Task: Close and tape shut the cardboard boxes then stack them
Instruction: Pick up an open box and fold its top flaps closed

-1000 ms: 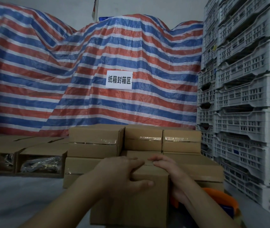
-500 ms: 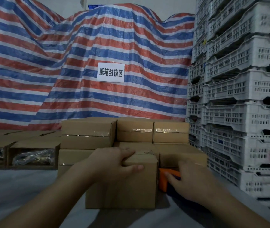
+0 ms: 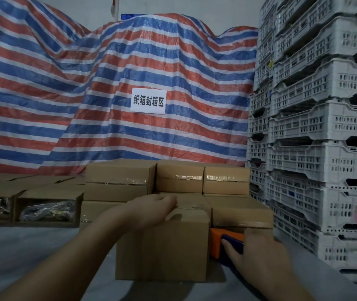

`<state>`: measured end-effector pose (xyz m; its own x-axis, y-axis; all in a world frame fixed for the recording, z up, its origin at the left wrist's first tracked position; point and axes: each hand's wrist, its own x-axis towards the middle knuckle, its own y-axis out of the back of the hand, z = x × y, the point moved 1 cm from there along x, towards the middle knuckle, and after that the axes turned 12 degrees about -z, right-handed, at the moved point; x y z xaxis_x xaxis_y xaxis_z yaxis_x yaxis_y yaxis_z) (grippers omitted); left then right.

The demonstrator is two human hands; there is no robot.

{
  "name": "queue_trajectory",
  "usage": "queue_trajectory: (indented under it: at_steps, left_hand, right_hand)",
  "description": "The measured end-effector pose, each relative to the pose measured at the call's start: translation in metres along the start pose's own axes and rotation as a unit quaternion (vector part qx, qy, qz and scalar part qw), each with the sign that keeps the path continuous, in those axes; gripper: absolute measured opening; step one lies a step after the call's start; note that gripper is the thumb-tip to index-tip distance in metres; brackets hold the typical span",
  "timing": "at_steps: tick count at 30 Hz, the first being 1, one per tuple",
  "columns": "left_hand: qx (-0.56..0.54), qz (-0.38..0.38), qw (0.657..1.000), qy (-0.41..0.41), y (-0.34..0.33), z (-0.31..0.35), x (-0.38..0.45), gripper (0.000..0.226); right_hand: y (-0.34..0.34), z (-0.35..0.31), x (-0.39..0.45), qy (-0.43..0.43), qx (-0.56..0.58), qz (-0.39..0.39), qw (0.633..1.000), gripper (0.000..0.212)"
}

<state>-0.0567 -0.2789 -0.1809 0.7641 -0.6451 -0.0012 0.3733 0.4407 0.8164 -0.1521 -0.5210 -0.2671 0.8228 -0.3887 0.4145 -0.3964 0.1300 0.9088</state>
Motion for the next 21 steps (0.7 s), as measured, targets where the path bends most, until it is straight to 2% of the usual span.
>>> queue_trajectory:
  at_steps: [3, 7, 10, 12, 14, 16, 19, 21]
  left_hand:
    - [-0.044, -0.003, 0.999, -0.016, 0.003, 0.0, -0.003, 0.046]
    - [-0.062, -0.011, 0.998, -0.017, 0.006, 0.004, -0.005, 0.049]
    - [-0.072, -0.006, 0.997, -0.018, 0.008, 0.006, -0.006, 0.053]
    - [-0.088, -0.005, 0.996, -0.022, 0.01, 0.006, -0.006, 0.053]
    - [-0.121, -0.005, 0.992, -0.025, 0.013, 0.004, -0.005, 0.054]
    - [-0.166, 0.002, 0.986, -0.029, 0.017, 0.003, -0.005, 0.055]
    - [-0.262, 0.055, 0.963, -0.041, 0.021, 0.0, -0.004, 0.053]
    - [-0.34, 0.089, 0.935, -0.046, 0.024, -0.001, -0.006, 0.047]
  right_hand:
    - [0.01, 0.006, 0.014, 0.013, -0.017, 0.025, 0.999, 0.058]
    - [0.052, 0.012, 0.046, -0.016, 0.059, 0.055, 0.997, 0.072]
    - [0.092, 0.007, 0.072, 0.004, 0.116, 0.097, 0.988, 0.074]
    - [0.116, -0.005, 0.088, 0.029, 0.19, 0.088, 0.977, 0.074]
    - [0.133, -0.025, 0.103, 0.059, 0.32, 0.012, 0.945, 0.07]
    - [0.139, -0.05, 0.112, 0.079, 0.454, -0.1, 0.882, 0.065]
    - [0.135, -0.084, 0.12, 0.131, 0.524, -0.211, 0.815, 0.057]
    - [0.128, -0.102, 0.122, 0.156, 0.548, -0.27, 0.776, 0.05]
